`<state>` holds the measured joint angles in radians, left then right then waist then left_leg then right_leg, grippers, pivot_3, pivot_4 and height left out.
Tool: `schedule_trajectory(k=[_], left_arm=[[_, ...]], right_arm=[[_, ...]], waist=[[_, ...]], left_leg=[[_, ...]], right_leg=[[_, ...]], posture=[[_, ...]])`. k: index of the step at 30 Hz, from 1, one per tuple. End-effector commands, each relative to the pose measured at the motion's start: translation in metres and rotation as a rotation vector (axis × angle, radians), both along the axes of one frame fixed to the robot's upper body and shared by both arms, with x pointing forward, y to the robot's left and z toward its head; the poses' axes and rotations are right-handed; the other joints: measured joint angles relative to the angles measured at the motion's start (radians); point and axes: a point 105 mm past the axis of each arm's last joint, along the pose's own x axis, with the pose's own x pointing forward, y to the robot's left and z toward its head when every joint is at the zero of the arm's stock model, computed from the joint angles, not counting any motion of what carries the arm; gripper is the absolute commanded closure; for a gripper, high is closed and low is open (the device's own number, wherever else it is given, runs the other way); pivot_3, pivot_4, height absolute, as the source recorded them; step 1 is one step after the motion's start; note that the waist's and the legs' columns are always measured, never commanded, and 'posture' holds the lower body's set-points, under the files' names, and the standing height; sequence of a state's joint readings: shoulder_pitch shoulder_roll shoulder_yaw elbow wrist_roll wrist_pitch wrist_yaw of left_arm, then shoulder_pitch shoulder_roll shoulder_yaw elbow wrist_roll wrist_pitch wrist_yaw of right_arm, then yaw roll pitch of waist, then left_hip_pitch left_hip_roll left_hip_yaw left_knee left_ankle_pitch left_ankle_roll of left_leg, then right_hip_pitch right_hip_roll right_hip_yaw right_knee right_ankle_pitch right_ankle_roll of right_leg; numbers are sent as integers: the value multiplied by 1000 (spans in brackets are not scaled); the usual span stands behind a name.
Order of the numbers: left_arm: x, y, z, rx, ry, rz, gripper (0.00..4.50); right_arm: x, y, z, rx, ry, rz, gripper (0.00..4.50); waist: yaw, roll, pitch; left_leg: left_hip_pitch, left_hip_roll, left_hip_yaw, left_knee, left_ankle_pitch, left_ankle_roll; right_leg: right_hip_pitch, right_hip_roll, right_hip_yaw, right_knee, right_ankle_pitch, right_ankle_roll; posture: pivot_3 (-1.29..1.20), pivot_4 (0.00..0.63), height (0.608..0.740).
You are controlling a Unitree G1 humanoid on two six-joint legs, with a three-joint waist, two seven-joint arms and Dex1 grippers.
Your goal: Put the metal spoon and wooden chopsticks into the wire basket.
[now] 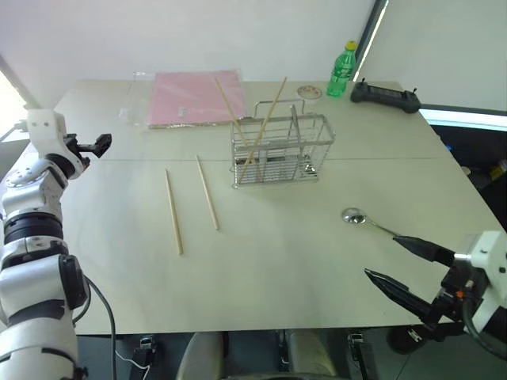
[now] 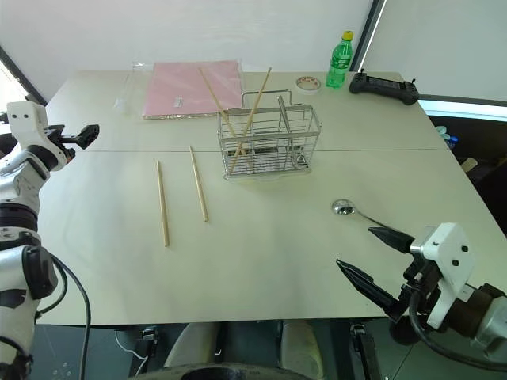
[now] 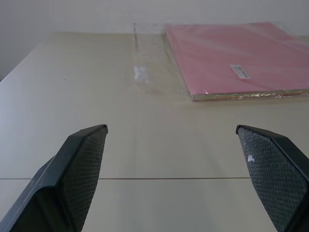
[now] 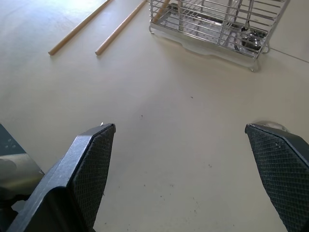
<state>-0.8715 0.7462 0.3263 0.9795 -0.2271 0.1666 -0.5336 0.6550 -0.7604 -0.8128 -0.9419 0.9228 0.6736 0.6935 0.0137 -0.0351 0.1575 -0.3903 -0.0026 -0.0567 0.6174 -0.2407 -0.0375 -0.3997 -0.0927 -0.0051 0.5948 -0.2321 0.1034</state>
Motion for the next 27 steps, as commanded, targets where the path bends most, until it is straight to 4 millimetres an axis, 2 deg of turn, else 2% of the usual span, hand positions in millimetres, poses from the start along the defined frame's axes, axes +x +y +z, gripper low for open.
schedule_trajectory(k=[1, 20, 27], left_arm=[[2, -1, 21, 30, -54, -16, 0], [2, -4, 22, 17, -47, -39, 0], [2, -15, 34, 13, -81, -120, 0]], right_arm=[[-2, 4, 5, -6, -37, 10, 89], [2, 1, 4, -7, -44, 17, 89], [8, -6, 5, -25, -57, 19, 89]], waist=[[0, 0, 0], [0, 0, 0], [0, 0, 0]], left_leg=[[0, 0, 0, 0, 0, 0], [0, 0, 0, 1, 0, 0], [0, 0, 0, 3, 0, 0]], right_leg=[[0, 0, 0, 0, 0, 0], [0, 0, 0, 1, 0, 0], [2, 0, 0, 1, 0, 0]], posture=[[0, 150, 721], [0, 150, 721], [0, 150, 721]])
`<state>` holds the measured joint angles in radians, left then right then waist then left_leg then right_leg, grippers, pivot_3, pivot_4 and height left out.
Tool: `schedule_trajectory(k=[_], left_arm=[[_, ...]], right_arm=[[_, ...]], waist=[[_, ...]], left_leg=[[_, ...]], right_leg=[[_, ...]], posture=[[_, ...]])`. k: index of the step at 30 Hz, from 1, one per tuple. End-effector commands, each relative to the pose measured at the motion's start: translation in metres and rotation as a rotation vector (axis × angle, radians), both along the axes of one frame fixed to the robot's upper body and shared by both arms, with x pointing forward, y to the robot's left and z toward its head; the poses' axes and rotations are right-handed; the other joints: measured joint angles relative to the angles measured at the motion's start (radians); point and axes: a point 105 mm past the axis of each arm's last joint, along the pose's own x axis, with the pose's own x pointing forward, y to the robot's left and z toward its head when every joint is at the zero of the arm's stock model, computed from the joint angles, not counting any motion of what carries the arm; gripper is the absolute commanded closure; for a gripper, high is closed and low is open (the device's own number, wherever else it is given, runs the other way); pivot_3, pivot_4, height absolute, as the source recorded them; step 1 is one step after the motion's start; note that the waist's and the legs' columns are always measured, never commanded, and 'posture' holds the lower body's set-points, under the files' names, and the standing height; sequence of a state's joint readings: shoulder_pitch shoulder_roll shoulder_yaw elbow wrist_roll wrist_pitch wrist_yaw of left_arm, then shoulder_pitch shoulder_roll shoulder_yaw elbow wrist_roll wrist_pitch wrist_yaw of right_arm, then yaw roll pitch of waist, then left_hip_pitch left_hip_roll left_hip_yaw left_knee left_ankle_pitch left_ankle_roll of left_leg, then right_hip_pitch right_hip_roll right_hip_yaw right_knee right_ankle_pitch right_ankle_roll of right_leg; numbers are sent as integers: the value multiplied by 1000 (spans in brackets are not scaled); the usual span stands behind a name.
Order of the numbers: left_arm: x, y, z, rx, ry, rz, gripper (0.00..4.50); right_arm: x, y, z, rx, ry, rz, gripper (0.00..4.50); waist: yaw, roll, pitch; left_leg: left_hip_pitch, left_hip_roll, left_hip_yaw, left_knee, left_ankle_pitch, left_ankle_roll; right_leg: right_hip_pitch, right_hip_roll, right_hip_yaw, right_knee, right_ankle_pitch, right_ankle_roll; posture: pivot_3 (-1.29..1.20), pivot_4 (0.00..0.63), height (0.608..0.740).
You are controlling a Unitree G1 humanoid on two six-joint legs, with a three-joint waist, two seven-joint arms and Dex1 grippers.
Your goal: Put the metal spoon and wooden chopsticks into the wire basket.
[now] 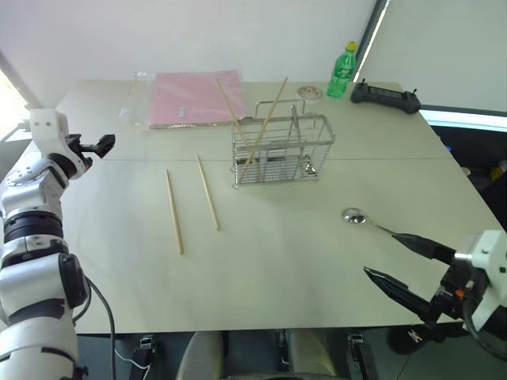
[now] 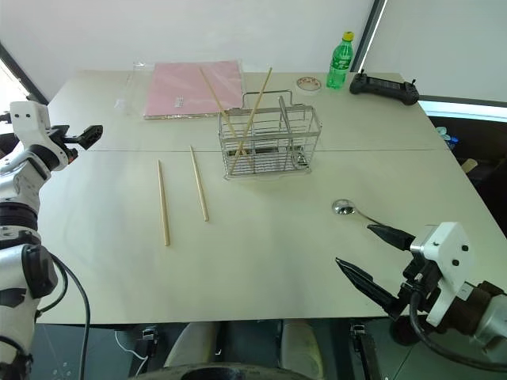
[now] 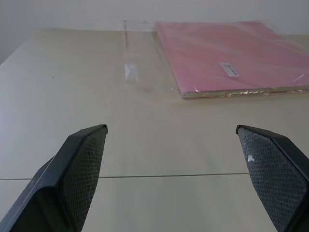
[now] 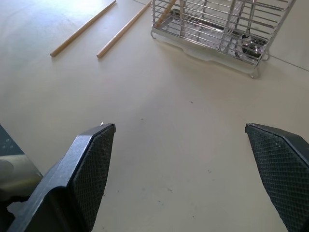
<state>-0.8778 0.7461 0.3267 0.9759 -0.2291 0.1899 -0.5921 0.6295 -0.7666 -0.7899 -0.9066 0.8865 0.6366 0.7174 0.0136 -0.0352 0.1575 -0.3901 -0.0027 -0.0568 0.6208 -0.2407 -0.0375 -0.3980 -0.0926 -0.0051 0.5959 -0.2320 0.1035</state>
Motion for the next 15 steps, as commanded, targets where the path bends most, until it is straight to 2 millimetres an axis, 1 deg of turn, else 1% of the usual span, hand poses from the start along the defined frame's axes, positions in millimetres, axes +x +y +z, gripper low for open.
schedule_trajectory(k=[1, 3, 5, 7, 10, 11, 13, 15], left_arm=[[1, -13, 37, 23, -100, -99, 0], [-5, -29, 45, 12, -103, -223, 0], [-15, -45, 55, -12, -109, -349, 0], [-32, -64, 62, -17, -75, -504, 0], [-58, -87, 64, 10, -17, -683, 0], [-69, -98, 66, 25, 6, -763, 0], [-96, -128, 70, 41, 49, -950, 0], [-116, -152, 68, 66, 88, -1084, 0]], right_arm=[[6, -5, 5, -23, -36, 3, 89], [13, -12, 9, -37, -56, -19, 89], [22, -22, 12, -52, -81, -62, 89], [31, -32, 13, -68, -83, -101, 89], [38, -38, 15, -80, -77, -98, 89], [40, -40, 16, -91, -76, -92, 89], [48, -45, 17, -126, -64, -78, 89], [53, -48, 15, -156, -44, -54, 89]], waist=[[0, 0, 0], [0, 0, 0], [-1, 0, 0], [-5, 1, 0], [-5, 3, 1], [-3, 4, 2], [-4, 5, 3], [-1, 6, 4]], left_leg=[[0, 0, 0, 0, 0, 0], [0, 0, 0, 1, 0, 0], [0, 0, 0, 2, 0, 0], [0, 0, 0, 3, 0, 0], [0, 1, 1, 2, 0, 0], [0, 1, 1, 2, 0, 0], [0, 1, 1, 2, 0, 0], [0, 1, 0, 3, 0, 0]], right_leg=[[0, 0, 0, 0, 0, 0], [1, 0, 0, 0, 0, 0], [1, 0, 0, 0, 0, 0], [1, -1, 0, 0, 0, -1], [0, -2, 0, 0, 0, -1], [0, -2, 0, 0, 0, -1], [0, -1, 0, 0, 0, -1], [1, -1, 0, 0, 0, -1]], posture=[[0, 150, 721], [0, 150, 721], [0, 150, 721], [0, 150, 721], [0, 150, 721], [0, 150, 721], [0, 150, 721], [0, 150, 721]])
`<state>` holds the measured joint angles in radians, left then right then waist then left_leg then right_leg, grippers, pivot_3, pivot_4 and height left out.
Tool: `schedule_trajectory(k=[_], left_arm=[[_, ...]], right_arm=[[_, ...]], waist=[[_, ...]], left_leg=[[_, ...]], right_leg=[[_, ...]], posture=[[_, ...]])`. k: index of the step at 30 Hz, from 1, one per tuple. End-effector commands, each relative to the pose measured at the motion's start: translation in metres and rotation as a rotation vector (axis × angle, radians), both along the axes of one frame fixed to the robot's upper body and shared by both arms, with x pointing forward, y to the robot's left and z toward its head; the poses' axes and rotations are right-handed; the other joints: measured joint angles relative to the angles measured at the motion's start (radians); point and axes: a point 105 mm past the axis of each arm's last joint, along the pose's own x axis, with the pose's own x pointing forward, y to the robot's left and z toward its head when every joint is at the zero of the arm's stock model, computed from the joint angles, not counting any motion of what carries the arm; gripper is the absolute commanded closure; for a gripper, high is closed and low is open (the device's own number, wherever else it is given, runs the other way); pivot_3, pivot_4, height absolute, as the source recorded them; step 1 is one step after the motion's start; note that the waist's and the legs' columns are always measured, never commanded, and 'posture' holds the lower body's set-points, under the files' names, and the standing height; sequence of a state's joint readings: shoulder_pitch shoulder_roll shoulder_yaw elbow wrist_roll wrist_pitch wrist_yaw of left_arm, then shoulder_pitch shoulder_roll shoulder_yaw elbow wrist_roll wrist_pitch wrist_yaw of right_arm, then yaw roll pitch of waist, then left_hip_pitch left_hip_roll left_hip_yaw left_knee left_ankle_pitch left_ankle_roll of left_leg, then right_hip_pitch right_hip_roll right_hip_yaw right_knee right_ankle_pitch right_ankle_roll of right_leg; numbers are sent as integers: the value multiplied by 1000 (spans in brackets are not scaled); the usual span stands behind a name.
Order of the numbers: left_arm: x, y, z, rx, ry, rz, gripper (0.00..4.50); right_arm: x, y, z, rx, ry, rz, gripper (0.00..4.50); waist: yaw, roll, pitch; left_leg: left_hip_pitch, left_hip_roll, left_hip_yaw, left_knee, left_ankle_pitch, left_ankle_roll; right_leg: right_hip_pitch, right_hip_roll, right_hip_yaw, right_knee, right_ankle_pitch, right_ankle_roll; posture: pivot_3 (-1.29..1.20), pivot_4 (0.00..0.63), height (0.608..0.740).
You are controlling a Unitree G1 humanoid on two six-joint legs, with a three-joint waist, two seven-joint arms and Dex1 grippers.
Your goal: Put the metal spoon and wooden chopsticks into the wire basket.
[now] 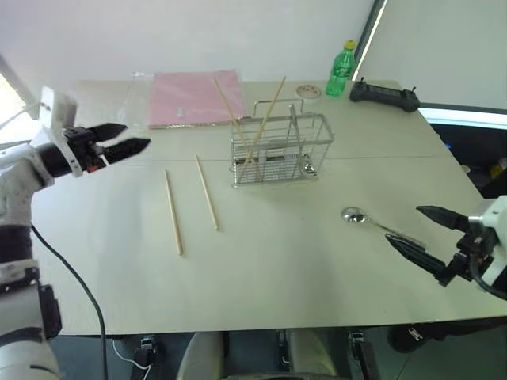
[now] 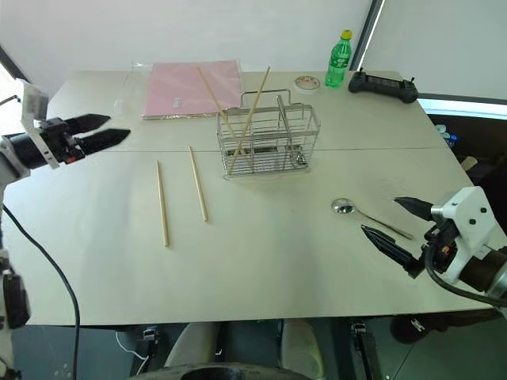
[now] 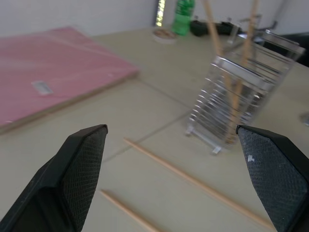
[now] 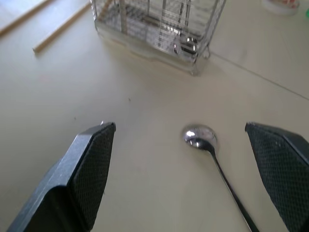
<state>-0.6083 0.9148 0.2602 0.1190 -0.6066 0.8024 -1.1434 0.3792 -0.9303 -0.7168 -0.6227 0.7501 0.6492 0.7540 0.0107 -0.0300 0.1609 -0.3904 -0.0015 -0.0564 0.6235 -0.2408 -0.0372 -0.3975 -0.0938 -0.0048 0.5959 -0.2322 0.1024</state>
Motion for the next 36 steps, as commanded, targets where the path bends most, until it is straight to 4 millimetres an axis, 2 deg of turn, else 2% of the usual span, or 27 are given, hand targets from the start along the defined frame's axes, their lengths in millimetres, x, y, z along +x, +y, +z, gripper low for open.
schedule_trajectory(k=[1, 4, 9, 15, 21, 26, 31, 36], left_arm=[[-40, -48, 11, 72, -14, -276, 0], [-60, -70, -1, 137, -6, -404, 0], [-72, -97, -10, 151, -14, -493, 0], [-67, -101, -12, 135, -16, -473, 0], [-69, -110, -3, 110, -38, -497, 0], [-69, -113, -1, 120, -60, -506, 0], [-71, -117, 5, 99, -67, -529, 0], [-75, -118, 0, 112, -43, -562, 0]], right_arm=[[9, -5, 1, -58, 16, 32, 89], [19, -10, -8, -87, 63, 30, 89], [35, -13, -22, -108, 109, 37, 89], [51, -7, -30, -104, 103, 40, 89], [64, -3, -44, -91, 123, 59, 89], [75, -4, -46, -83, 128, 65, 89], [80, -6, -50, -88, 156, 78, 89], [82, -9, -61, -89, 193, 69, 89]], waist=[[2, 1, 1], [2, 4, 1], [1, 6, 3], [0, 7, 3], [0, 6, 4], [-1, 7, 4], [0, 7, 4], [-1, 7, 4]], left_leg=[[0, 0, 0, 1, 0, 0], [0, 0, 0, 3, 0, 0], [-1, -1, 1, 5, 0, 0], [-1, -2, 1, 4, -1, 2], [-1, -2, 0, 5, -1, 2], [-1, -2, 0, 5, -1, 2], [0, -1, -1, 5, -1, 2], [-1, -1, -1, 5, -1, 2]], right_leg=[[0, -1, 0, 0, 0, 0], [2, -2, 0, -1, 0, 0], [2, -2, 0, -1, 0, 0], [2, 1, 0, 0, 0, 0], [2, 2, 0, 0, 0, 0], [2, 3, 0, 0, 0, 0], [2, 4, 0, 1, 0, 0], [2, 4, 0, 1, 0, 0]], posture=[[0, 150, 721], [0, 150, 721], [0, 150, 721], [0, 150, 721], [0, 150, 721], [0, 150, 721], [0, 150, 721], [0, 150, 721]])
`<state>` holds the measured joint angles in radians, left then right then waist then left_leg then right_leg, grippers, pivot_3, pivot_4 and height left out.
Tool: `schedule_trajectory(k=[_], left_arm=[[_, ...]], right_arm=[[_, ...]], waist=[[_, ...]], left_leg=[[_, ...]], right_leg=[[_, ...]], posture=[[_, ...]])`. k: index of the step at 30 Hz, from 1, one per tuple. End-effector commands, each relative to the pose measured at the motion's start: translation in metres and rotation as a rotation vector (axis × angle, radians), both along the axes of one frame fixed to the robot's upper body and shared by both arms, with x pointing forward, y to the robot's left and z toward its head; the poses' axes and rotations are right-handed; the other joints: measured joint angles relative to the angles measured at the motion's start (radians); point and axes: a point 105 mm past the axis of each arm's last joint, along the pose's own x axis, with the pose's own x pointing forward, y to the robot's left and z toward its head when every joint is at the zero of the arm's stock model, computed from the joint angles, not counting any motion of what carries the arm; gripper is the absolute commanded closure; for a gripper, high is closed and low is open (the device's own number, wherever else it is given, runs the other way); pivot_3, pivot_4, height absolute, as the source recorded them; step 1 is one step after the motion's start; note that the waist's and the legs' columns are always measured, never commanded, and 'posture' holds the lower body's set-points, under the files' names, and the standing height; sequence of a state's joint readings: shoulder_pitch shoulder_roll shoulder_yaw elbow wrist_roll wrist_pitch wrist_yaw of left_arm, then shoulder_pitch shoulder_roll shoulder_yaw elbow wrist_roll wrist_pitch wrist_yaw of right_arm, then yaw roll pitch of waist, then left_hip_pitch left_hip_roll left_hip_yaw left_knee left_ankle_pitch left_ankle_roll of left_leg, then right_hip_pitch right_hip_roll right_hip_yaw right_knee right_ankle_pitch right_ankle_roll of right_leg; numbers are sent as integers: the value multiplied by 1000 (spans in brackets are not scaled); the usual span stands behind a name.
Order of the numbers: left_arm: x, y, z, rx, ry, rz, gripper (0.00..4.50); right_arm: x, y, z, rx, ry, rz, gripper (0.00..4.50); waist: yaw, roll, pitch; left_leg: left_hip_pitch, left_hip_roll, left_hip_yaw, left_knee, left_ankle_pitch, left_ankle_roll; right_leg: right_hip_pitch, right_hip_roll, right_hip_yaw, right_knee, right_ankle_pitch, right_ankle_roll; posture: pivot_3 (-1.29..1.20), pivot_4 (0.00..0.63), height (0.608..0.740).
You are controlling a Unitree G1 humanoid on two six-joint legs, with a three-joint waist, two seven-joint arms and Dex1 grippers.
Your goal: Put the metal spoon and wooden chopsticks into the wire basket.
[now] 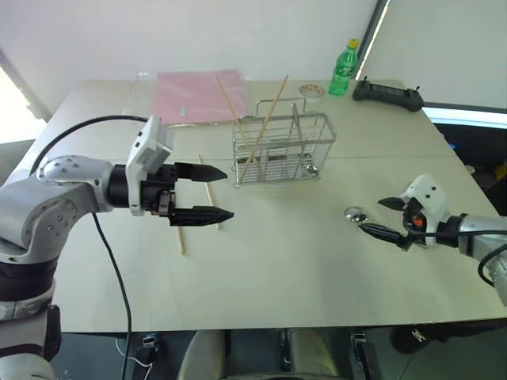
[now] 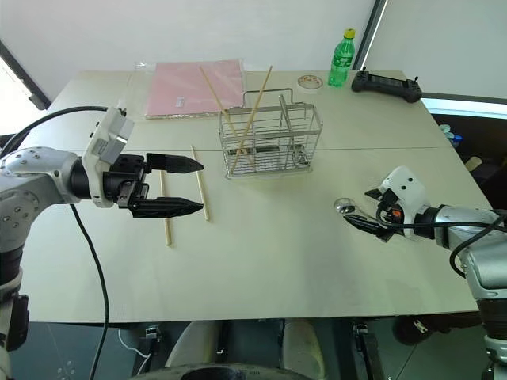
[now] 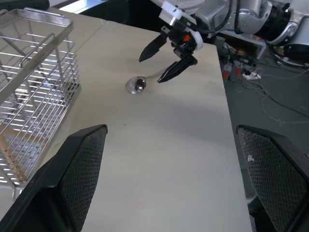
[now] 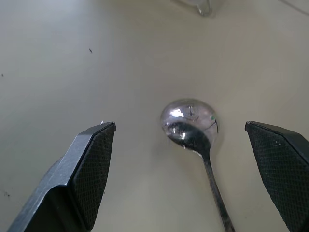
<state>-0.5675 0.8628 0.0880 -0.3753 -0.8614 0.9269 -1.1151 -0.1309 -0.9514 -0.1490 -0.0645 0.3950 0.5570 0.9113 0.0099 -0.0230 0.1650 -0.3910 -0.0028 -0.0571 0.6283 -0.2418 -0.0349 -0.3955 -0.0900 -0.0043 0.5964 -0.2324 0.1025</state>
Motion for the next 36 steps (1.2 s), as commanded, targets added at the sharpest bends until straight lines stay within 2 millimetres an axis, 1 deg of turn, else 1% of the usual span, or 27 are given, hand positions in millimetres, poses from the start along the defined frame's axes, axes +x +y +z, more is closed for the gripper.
schedule_trajectory(k=[1, 3, 5, 8, 12, 13, 16, 20, 23, 26, 27, 30, 31, 33, 36], left_arm=[[-7, -5, 7, 18, -35, -47, 0], [-10, -4, 8, 18, -25, -63, 0], [-11, -4, 9, 17, -21, -73, 0], [-11, -4, 9, 18, -24, -71, 0], [-11, -6, 9, 17, -27, -71, 0], [-10, -6, 9, 17, -30, -71, 0], [-9, -6, 11, 14, -39, -66, 0], [-8, -7, 13, 6, -44, -57, 0], [-7, -7, 14, 0, -51, -51, 0], [-6, -8, 15, -5, -57, -46, 0], [-5, -8, 16, -7, -59, -45, 0], [-4, -8, 17, -11, -61, -43, 0], [-4, -8, 17, -13, -61, -42, 0], [-3, -9, 18, -15, -64, -42, 0], [0, -9, 19, -18, -71, -40, 0]], right_arm=[[3, -3, 1, -25, -16, 1, 89], [4, -16, -7, -64, 0, -40, 89], [7, -24, -10, -77, 0, -85, 89], [12, -31, -15, -68, 6, -136, 89], [14, -32, -23, -59, 21, -149, 89], [17, -32, -24, -39, 18, -166, 89], [22, -27, -24, 12, 18, -183, 89], [24, -21, -27, 12, 21, -168, 89], [26, -20, -29, 30, 22, -179, 802], [24, -17, -30, 34, 24, -165, 2305], [24, -16, -30, 35, 24, -163, 2875], [23, -15, -30, 36, 23, -162, 4290], [23, -15, -30, 36, 23, -162, 4410], [21, -13, -28, 22, 3, -153, 4410], [16, -6, -17, 13, -47, -118, 4410]], waist=[[0, 0, 0], [0, 0, 0], [0, 0, 0], [-2, 0, 0], [-4, 0, 0], [-5, 0, 0], [-12, 0, 0], [-21, 0, 0], [-22, 0, 0], [-22, 0, 0], [-22, 0, 0], [-22, 0, 0], [-21, -1, 0], [-21, -1, 0], [-19, 0, 0]], left_leg=[[0, 0, 0, 0, 0, 0], [0, 0, 0, 0, 0, 0], [0, 0, 0, 0, 0, 0], [0, 0, 0, 0, 0, 0], [0, 0, 0, 0, 0, 0], [0, 0, 0, 0, 0, 0], [0, 0, 0, 1, 0, 0], [1, 0, -1, 0, 0, 0], [1, 0, -1, 0, 0, 0], [1, 0, -1, 0, 0, 0], [1, 0, -1, 0, 0, 0], [1, 0, -1, 0, 0, 0], [2, 0, -1, 0, 0, 0], [2, 0, -2, 0, 0, 0], [2, 0, -2, 0, 0, 0]], right_leg=[[0, 0, 0, 0, 0, 0], [0, 0, 0, 0, 0, 0], [0, 0, 0, 0, 0, 0], [0, 0, 0, 0, 0, 0], [0, 1, 0, 1, 0, 0], [0, 1, 0, 1, 0, 0], [0, 1, 1, 1, 0, 0], [1, 2, 1, 1, 0, 0], [1, 2, 1, 1, 0, 0], [1, 2, 1, 1, 0, 0], [1, 2, 1, 1, 0, 0], [1, 2, 1, 1, 0, 0], [2, 2, 1, 1, 0, 0], [2, 2, 1, 1, 0, 0], [2, 2, 1, 1, 0, 0]], posture=[[0, 150, 721], [0, 150, 721], [0, 150, 721], [0, 150, 721], [0, 150, 721], [0, 150, 721], [0, 150, 721], [0, 150, 721], [0, 150, 721], [0, 150, 721], [0, 150, 721], [0, 150, 721], [0, 150, 721], [0, 150, 721], [0, 150, 721]])
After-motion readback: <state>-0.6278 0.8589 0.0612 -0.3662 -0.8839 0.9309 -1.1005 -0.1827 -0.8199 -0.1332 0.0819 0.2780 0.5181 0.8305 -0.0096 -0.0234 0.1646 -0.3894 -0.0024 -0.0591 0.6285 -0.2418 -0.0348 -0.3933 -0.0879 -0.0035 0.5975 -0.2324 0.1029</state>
